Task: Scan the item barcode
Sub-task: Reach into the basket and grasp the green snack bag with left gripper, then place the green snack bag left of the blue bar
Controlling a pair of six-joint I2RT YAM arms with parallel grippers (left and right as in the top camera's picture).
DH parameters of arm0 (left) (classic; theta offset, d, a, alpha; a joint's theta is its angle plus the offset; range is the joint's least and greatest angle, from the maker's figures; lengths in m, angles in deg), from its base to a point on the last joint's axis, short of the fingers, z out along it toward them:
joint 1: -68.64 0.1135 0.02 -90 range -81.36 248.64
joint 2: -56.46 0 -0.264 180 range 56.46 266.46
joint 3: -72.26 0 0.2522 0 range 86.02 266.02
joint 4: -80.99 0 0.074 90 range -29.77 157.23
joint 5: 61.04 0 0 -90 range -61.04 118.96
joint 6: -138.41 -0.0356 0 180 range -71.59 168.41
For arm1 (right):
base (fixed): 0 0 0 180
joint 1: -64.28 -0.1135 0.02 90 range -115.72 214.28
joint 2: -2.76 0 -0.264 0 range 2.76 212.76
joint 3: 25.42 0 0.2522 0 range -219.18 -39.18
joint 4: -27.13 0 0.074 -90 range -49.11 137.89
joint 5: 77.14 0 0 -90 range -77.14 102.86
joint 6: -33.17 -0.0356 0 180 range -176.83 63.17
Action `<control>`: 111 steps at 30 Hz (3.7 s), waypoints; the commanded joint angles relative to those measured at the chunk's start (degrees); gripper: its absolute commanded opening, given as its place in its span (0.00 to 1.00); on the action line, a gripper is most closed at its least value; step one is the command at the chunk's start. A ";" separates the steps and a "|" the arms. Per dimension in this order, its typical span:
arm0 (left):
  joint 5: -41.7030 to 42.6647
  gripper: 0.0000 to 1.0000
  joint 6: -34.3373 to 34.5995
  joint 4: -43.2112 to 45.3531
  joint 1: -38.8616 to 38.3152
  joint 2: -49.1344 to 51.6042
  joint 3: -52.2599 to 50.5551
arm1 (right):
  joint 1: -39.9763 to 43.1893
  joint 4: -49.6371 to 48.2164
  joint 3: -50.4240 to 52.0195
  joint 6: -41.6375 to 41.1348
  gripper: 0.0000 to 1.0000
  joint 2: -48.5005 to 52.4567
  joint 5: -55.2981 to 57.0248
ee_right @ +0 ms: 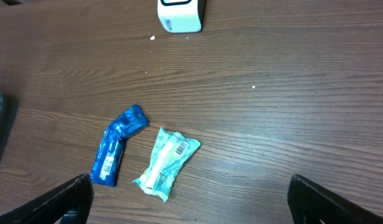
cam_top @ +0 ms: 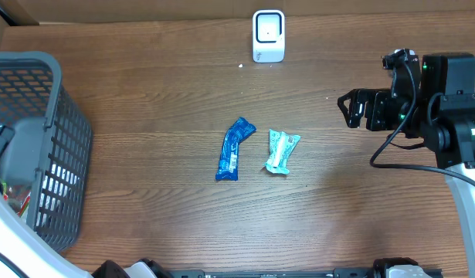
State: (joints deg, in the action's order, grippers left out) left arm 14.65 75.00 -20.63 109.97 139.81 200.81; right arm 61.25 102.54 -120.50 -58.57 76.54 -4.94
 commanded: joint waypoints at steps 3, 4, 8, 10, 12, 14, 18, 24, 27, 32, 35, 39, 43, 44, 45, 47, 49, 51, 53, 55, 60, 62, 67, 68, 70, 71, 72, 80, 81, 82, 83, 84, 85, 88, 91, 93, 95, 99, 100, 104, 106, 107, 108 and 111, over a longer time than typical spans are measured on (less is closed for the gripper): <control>2.97 1.00 5.84 0.55 6.23 5.38 -2.69 | 0.15 -0.28 -1.18 0.07 1.00 -0.02 -0.33; 2.99 1.00 6.45 0.74 6.82 6.01 -3.34 | 0.15 -0.24 -1.18 0.07 1.00 -0.02 -0.33; 2.71 1.00 6.86 5.16 8.63 9.01 -8.79 | 0.15 -0.17 -1.16 0.07 1.00 -0.02 -0.33; 2.23 0.98 6.82 10.10 8.83 10.14 -12.35 | 0.15 -0.24 -1.14 0.07 1.00 -0.02 -0.31; 2.14 0.98 6.10 14.60 8.81 11.43 -15.65 | 0.15 -0.61 -1.14 0.07 1.00 0.09 -0.31; 2.12 0.95 3.76 18.29 8.81 13.29 -19.06 | 0.15 -0.68 -1.14 0.07 1.00 0.26 -0.31; 0.70 0.86 1.68 22.84 9.03 16.70 -24.24 | 0.15 -0.48 -1.14 0.07 1.00 0.44 -0.33; -0.87 0.86 -1.84 33.42 9.25 21.64 -30.99 | 0.15 0.24 -1.14 0.09 1.00 0.74 -0.31; -0.94 0.86 -4.42 36.81 9.25 23.63 -31.87 | 0.15 0.22 -1.14 0.07 1.00 1.11 -0.31; -3.78 0.87 -6.47 39.17 9.29 26.03 -32.15 | 0.15 0.55 -1.14 0.04 1.00 2.23 -0.33; -5.84 0.88 -6.45 39.30 9.29 28.06 -32.20 | 0.15 0.63 -1.14 0.04 1.00 2.75 -0.33; -7.72 0.88 -6.47 39.10 9.31 31.89 -32.20 | 0.15 0.66 -1.14 0.07 1.00 2.80 -0.31; -8.02 0.58 -6.21 38.97 9.29 34.21 -32.20 | 0.15 1.03 -1.14 0.07 1.00 2.80 -0.31; -7.65 0.38 -6.23 38.86 9.29 34.29 -32.20 | 0.15 1.07 -1.14 0.07 1.00 2.80 -0.31; -6.88 0.14 -6.19 38.86 9.27 34.27 -32.17 | 0.15 1.05 -1.14 0.04 1.00 2.80 -0.31; -4.96 0.04 -5.11 38.75 9.29 34.25 -32.11 | 0.15 1.03 -1.14 0.04 1.00 2.80 -0.33; -1.40 0.04 -3.82 38.16 9.29 34.21 -31.89 | 0.15 0.83 -1.14 0.04 1.00 2.80 -0.33; 4.20 0.04 -3.87 36.11 9.22 34.16 -30.14 | 0.15 0.68 -1.14 0.04 1.00 2.80 -0.33; 6.99 0.04 -3.89 33.46 9.11 34.12 -27.47 | 0.15 0.70 -1.14 0.04 1.00 2.80 -0.33; 9.97 0.04 -4.02 28.94 8.90 33.99 -22.25 | 0.15 0.70 -1.14 0.04 1.00 2.80 -0.33; 19.28 0.04 -6.34 15.34 7.28 32.72 -2.58 | 0.15 0.22 -1.14 0.04 1.00 2.80 -0.33; 20.39 0.04 -7.50 10.08 6.01 31.52 6.38 | 0.15 0.22 -1.14 0.04 1.00 2.80 -0.33; 24.09 0.04 -11.45 3.45 0.76 25.57 22.14 | 0.15 0.22 -1.14 0.02 1.00 2.80 -0.33; 26.03 0.04 -13.00 3.19 -1.01 23.65 24.00 | 0.15 0.22 -1.14 0.04 1.00 2.80 -0.33; 29.07 0.04 -15.56 3.19 -4.79 20.37 25.66 | 0.15 0.24 -1.14 0.04 1.00 2.80 -0.33; 29.90 0.04 -16.79 3.08 -7.10 18.73 25.75 | 0.15 0.24 -1.14 0.02 1.00 2.80 -0.33; 30.01 0.04 -17.70 2.36 -10.32 17.03 25.75 | 0.15 0.24 -1.14 0.02 1.00 2.80 -0.33; 16.90 0.04 -19.98 -7.82 -39.63 17.40 20.28 | 0.15 0.15 -1.14 0.04 1.00 2.80 -0.33; 16.00 0.04 -19.23 -8.11 -41.53 18.05 18.25 | 0.15 0.17 -1.14 0.04 1.00 2.80 -0.33; 15.10 0.04 -18.18 -8.13 -43.28 18.88 15.76 | 0.15 0.15 -1.14 0.04 1.00 2.80 -0.33; 14.05 0.04 -15.89 -7.06 -46.12 20.98 9.55 | 0.15 0.17 -1.14 0.04 1.00 2.80 -0.33; 14.10 0.04 -15.04 -5.92 -47.06 21.97 6.58 | 0.15 0.17 -1.14 0.04 1.00 2.80 -0.33; 14.10 0.04 -13.55 -4.57 -48.00 23.02 3.54 | 0.15 0.17 -1.14 0.04 1.00 2.80 -0.33; 14.05 0.04 -10.12 2.91 -51.67 26.10 -7.69 | 0.15 0.20 -1.14 0.04 1.00 2.80 -0.31; 14.10 0.04 -7.69 10.01 -54.73 28.30 -17.20 | 0.15 0.22 -1.14 0.04 1.00 2.80 -0.33; 14.21 0.04 -6.40 14.43 -56.46 29.46 -22.75 | 0.15 0.20 -1.14 0.04 1.00 2.80 -0.33; 14.08 0.05 -6.43 17.81 -57.40 29.57 -26.12 | 0.15 0.20 -1.14 0.07 1.00 2.80 -0.33; 14.12 1.00 -6.21 18.75 -56.72 29.46 -24.98 | 0.15 0.22 -1.14 0.04 1.00 2.80 -0.33; 14.12 1.00 -6.21 17.81 -56.19 29.44 -23.65 | 0.15 0.22 -1.14 0.04 1.00 2.80 -0.33; 11.82 1.00 -6.25 9.27 -53.42 29.24 -11.32 | 0.15 0.22 -1.14 0.04 1.00 2.80 -0.33; 10.45 1.00 -6.75 4.11 -52.06 28.59 -2.36 | 0.15 0.22 -1.14 0.04 1.00 2.80 -0.33; 9.86 1.00 -7.74 1.77 -51.36 28.15 2.64 | 0.15 0.24 -1.14 0.04 1.00 2.80 -0.33; 9.07 1.00 -8.41 -0.55 -50.64 27.69 7.10 | 0.15 0.26 -1.14 0.04 1.00 2.80 -0.33; 7.56 1.00 -11.43 -8.96 -46.34 26.36 22.27 | 0.15 0.72 -1.14 0.04 1.00 2.80 -0.33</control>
State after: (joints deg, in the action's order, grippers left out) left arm 25.25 67.22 -24.58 60.04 170.00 210.86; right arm 61.25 103.30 -120.50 -58.57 79.38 -4.94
